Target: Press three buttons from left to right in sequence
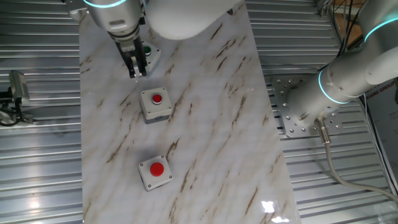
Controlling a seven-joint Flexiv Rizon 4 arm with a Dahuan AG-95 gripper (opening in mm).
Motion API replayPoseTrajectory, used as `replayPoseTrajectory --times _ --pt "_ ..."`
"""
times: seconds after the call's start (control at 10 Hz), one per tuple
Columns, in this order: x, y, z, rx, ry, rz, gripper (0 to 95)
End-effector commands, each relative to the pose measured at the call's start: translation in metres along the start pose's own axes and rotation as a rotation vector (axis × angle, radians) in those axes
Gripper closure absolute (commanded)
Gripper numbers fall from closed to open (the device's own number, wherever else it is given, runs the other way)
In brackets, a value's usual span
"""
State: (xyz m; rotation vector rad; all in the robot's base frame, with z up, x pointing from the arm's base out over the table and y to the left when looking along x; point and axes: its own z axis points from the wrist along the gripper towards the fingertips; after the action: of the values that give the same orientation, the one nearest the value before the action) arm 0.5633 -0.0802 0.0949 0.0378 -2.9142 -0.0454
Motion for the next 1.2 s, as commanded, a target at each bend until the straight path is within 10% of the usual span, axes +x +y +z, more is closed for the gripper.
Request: replayPoseTrajectory --times 0.1,1.2 --pt "0.012 0.009 0.005 -0.004 -0.006 0.012 95.0" --pt "0.047 0.045 0.005 -0.005 0.006 0.058 95.0"
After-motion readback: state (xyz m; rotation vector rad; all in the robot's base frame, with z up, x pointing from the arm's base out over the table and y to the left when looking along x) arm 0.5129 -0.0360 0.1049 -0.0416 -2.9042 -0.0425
